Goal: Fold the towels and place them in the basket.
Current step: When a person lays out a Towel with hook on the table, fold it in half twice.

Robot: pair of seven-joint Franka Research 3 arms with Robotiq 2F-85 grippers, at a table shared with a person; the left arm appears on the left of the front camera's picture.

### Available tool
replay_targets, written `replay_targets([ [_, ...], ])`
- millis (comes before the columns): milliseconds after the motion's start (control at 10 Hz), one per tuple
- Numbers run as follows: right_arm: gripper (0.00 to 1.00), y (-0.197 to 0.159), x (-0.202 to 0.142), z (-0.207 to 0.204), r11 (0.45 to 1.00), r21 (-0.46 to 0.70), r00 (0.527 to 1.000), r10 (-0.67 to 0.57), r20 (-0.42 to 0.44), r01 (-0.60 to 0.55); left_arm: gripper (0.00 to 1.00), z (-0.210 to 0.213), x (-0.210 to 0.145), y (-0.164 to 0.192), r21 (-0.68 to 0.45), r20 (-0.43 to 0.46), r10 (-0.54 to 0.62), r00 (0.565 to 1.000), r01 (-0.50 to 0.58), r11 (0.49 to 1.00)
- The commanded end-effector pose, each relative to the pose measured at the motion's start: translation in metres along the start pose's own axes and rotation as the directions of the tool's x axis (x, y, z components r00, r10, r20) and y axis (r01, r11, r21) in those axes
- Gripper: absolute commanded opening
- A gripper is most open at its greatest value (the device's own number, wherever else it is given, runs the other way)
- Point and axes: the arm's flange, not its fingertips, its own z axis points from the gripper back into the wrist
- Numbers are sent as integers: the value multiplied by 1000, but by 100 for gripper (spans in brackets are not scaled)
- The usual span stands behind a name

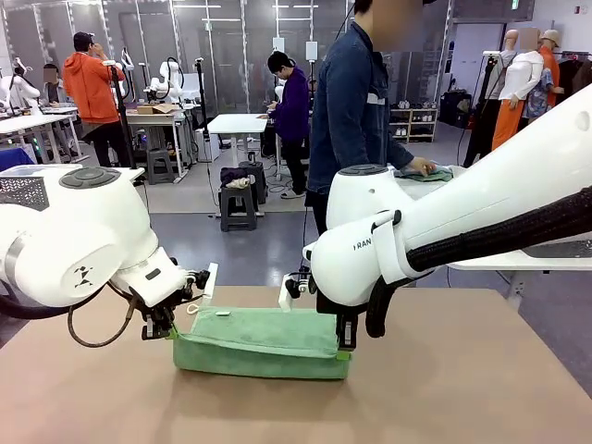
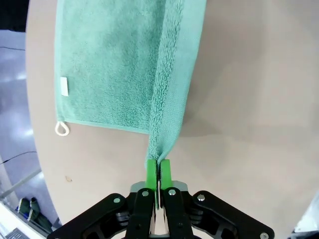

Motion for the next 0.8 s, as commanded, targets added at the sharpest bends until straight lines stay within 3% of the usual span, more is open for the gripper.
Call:
replay_targets([
  [0, 4, -32, -1, 3, 1000, -27, 1000, -15, 4, 15, 4, -5, 1, 31, -1, -11, 2, 1000, -2, 1000],
  [300, 4, -86, 8, -7, 997, -75, 999, 18, 32, -15, 4, -28, 4, 83, 35, -41, 24, 999, -23, 999],
  [700, 4, -134, 17, -37, 987, -156, 998, 44, 37, -37, 4, -63, 7, 125, 61, -70, 60, 996, -56, 997],
])
